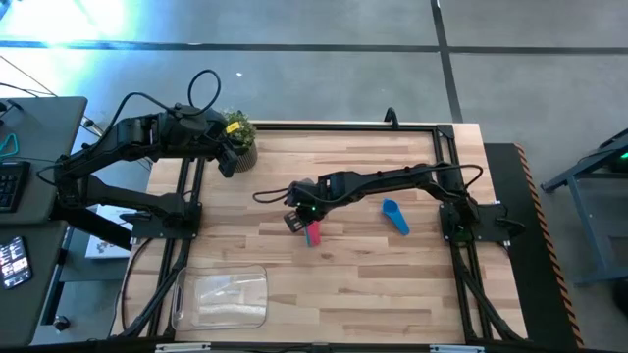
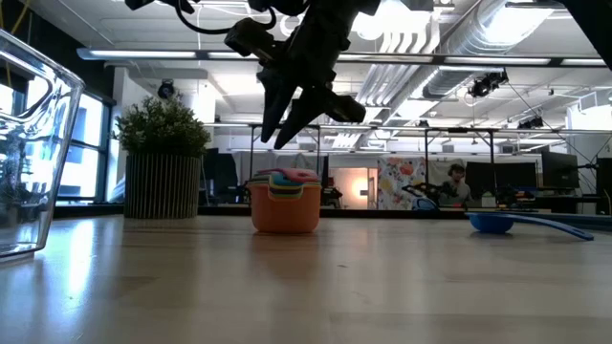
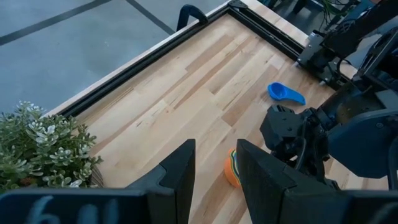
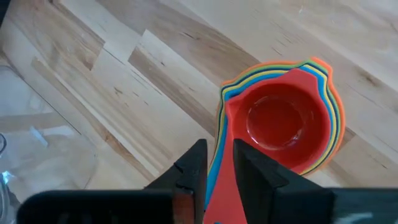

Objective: Nest measuring cups in basket
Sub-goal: Stack the red measuring cup on the light blue measuring cup

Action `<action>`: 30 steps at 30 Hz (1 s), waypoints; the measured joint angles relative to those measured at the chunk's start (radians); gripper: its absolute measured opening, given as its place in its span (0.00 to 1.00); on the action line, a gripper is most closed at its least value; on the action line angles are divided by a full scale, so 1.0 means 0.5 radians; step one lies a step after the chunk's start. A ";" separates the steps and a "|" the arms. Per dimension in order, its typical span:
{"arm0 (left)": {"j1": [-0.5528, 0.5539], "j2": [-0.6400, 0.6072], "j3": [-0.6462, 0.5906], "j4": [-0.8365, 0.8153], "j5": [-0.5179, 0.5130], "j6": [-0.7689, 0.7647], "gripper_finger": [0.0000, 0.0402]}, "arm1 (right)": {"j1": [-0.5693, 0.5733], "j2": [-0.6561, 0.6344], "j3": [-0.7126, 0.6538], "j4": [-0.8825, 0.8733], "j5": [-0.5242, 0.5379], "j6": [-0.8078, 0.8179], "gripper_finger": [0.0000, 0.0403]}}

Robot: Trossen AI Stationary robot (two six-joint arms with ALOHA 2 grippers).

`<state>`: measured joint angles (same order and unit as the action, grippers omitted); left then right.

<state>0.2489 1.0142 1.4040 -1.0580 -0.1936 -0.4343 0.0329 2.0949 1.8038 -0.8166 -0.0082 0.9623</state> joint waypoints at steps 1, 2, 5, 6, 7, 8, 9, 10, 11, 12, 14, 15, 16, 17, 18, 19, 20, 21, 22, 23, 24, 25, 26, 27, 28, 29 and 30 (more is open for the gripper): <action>0.001 0.000 0.000 0.000 0.000 0.003 0.26 | 0.000 0.000 0.000 -0.001 0.000 -0.001 0.19; 0.000 0.000 0.000 0.000 0.000 0.002 0.26 | -0.001 0.000 0.000 -0.001 0.000 -0.002 0.19; 0.000 0.000 0.000 0.000 0.000 0.004 0.26 | -0.009 -0.001 0.000 -0.001 0.014 -0.004 0.20; 0.000 0.000 0.000 0.000 0.000 0.010 0.26 | -0.014 -0.001 0.000 -0.003 0.015 -0.005 0.20; 0.000 0.000 0.000 0.000 0.000 0.018 0.26 | -0.019 -0.001 0.000 -0.005 0.013 -0.005 0.20; 0.000 0.000 0.000 0.000 0.000 0.019 0.26 | -0.027 -0.001 0.006 -0.016 0.009 -0.015 0.20; 0.000 0.000 0.000 0.000 0.000 0.018 0.26 | -0.036 -0.001 0.014 -0.023 0.007 -0.040 0.20; 0.000 0.000 0.000 -0.001 0.000 0.018 0.26 | -0.042 -0.001 0.023 -0.023 0.005 -0.053 0.20; 0.000 0.000 0.000 -0.001 0.000 0.019 0.26 | -0.048 -0.001 0.032 -0.028 -0.001 -0.057 0.20; 0.000 0.000 0.000 -0.003 0.000 0.020 0.26 | -0.055 -0.003 0.040 -0.051 -0.006 -0.057 0.20; 0.000 0.000 0.000 -0.019 0.000 0.019 0.26 | -0.061 -0.003 0.068 -0.166 -0.010 -0.058 0.20; 0.000 0.000 0.000 -0.036 0.001 0.019 0.26 | -0.057 -0.003 0.082 -0.230 -0.011 -0.057 0.20; 0.000 0.000 0.000 -0.054 0.000 0.019 0.26 | -0.049 -0.004 0.093 -0.289 -0.011 -0.048 0.20; 0.000 0.000 0.000 -0.069 0.000 0.018 0.26 | -0.037 -0.004 0.099 -0.357 -0.013 -0.041 0.20; 0.000 0.000 0.000 -0.085 0.000 0.018 0.26 | -0.023 -0.004 0.106 -0.431 -0.021 -0.034 0.20; 0.000 0.000 0.000 -0.101 0.000 0.019 0.26 | -0.007 -0.004 0.113 -0.491 -0.024 -0.013 0.20; 0.000 0.000 0.000 -0.112 0.000 0.019 0.26 | 0.012 -0.004 0.117 -0.530 -0.026 0.006 0.20; 0.000 0.000 0.000 -0.114 0.000 0.018 0.26 | 0.032 -0.004 0.120 -0.557 -0.033 0.018 0.20; 0.000 0.000 0.000 -0.113 0.000 0.018 0.26 | 0.053 -0.004 0.121 -0.584 -0.040 0.042 0.20; 0.000 0.000 0.000 -0.113 0.000 0.019 0.26 | 0.074 -0.004 0.121 -0.616 -0.046 0.059 0.20; 0.000 0.000 0.000 -0.113 0.000 0.020 0.26 | 0.096 -0.004 0.121 -0.628 -0.044 0.075 0.20; 0.000 0.000 0.000 -0.113 0.000 0.019 0.26 | 0.117 -0.004 0.121 -0.630 -0.029 0.105 0.20; 0.000 0.000 0.000 -0.113 0.000 0.019 0.26 | 0.136 -0.004 0.121 -0.635 0.001 0.125 0.20; 0.000 0.000 0.000 -0.112 0.000 0.019 0.26 | 0.154 -0.004 0.121 -0.643 0.031 0.148 0.20; 0.000 0.000 0.000 -0.111 0.000 0.020 0.26 | 0.171 -0.004 0.121 -0.650 0.053 0.171 0.20; 0.000 0.000 0.000 -0.111 0.000 0.020 0.26 | 0.184 -0.004 0.121 -0.655 0.071 0.194 0.20; 0.000 0.000 0.000 -0.111 0.000 0.020 0.26 | 0.196 -0.004 0.121 -0.660 0.090 0.214 0.20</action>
<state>0.2489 1.0142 1.4040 -1.1133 -0.1936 -0.4244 0.1306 2.0928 1.8641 -1.1467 0.0370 1.0691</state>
